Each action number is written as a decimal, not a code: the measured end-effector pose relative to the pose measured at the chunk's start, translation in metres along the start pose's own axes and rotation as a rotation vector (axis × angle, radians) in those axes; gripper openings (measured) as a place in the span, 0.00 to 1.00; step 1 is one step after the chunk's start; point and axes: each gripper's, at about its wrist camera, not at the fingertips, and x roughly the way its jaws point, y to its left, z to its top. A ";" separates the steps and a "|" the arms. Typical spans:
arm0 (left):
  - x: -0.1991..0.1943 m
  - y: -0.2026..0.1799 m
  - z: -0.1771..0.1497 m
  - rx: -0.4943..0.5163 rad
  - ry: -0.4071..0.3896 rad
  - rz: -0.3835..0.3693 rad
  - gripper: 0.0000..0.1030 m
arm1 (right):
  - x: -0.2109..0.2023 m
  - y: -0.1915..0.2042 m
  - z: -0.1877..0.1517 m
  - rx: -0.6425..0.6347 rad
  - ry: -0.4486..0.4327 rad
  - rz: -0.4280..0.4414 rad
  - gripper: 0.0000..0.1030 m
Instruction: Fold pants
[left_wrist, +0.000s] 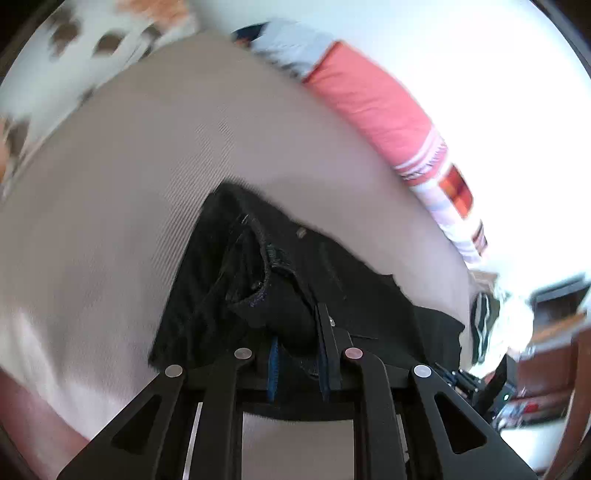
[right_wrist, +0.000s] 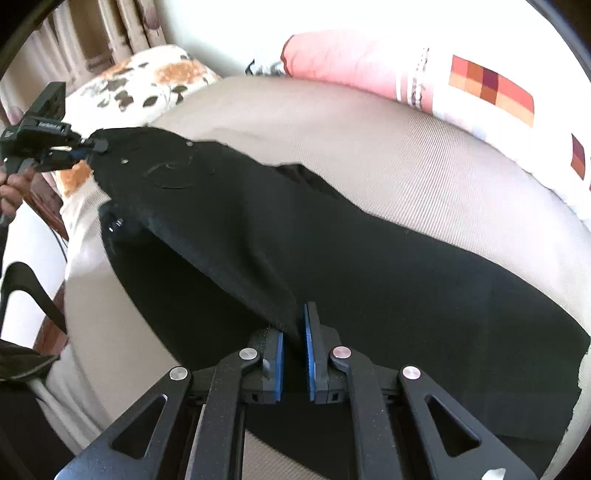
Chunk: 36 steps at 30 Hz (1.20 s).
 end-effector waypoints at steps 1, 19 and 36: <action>-0.002 0.000 0.003 0.037 -0.012 -0.013 0.17 | -0.003 0.002 -0.001 0.003 -0.004 0.006 0.08; 0.051 0.054 -0.029 0.189 0.193 0.198 0.25 | 0.041 0.034 -0.039 -0.036 0.177 0.082 0.09; 0.008 0.007 -0.050 0.471 0.039 0.540 0.69 | 0.041 0.021 -0.048 0.028 0.153 0.116 0.12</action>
